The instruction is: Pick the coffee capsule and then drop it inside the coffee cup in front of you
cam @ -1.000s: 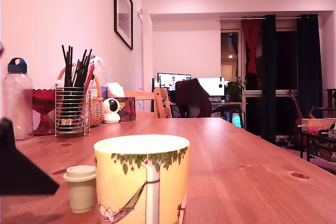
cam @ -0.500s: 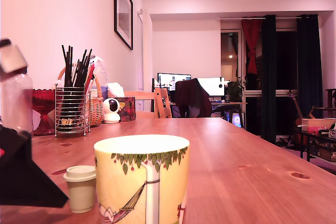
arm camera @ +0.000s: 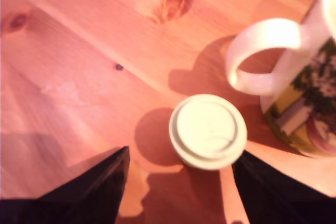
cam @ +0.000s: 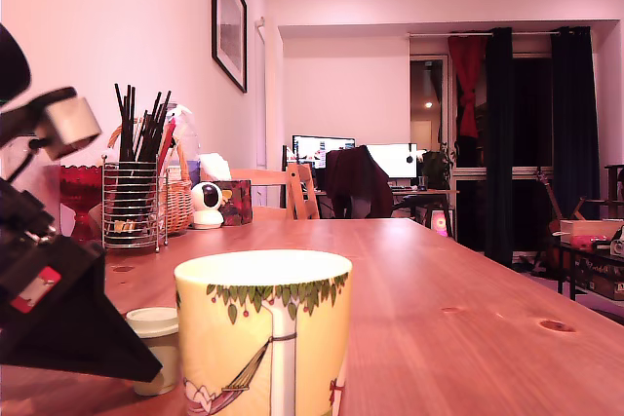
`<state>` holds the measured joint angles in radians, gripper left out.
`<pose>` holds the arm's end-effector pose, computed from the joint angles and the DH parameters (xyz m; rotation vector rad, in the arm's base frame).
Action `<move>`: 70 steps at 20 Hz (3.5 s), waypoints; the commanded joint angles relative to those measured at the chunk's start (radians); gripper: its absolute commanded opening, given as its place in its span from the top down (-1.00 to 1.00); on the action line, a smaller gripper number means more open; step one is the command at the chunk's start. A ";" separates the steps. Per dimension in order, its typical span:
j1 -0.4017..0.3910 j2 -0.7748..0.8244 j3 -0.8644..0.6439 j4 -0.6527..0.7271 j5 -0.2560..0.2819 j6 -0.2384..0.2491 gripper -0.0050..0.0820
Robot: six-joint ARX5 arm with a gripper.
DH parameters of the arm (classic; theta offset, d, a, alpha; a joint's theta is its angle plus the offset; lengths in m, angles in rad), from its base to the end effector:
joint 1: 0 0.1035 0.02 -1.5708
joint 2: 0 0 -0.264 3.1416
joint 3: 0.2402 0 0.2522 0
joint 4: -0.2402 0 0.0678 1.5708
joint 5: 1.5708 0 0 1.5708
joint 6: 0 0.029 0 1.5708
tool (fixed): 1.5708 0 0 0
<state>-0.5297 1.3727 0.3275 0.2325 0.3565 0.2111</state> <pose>0.1745 -0.1139 0.1116 0.2584 0.7450 -0.9217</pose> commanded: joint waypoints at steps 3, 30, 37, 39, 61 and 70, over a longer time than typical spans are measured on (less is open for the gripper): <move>-0.003 0.015 0.022 0.006 0.028 0.027 -0.37; -0.002 0.028 0.034 0.030 0.080 0.033 0.40; -0.002 0.028 0.034 0.031 0.078 0.034 0.51; 0.002 0.028 0.034 0.029 0.069 0.034 0.51; 0.032 -0.338 0.034 -0.262 0.091 0.033 0.51; 0.006 -0.451 0.034 -0.314 0.172 0.023 0.51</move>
<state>-0.5129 0.9298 0.3637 -0.0864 0.5198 0.2382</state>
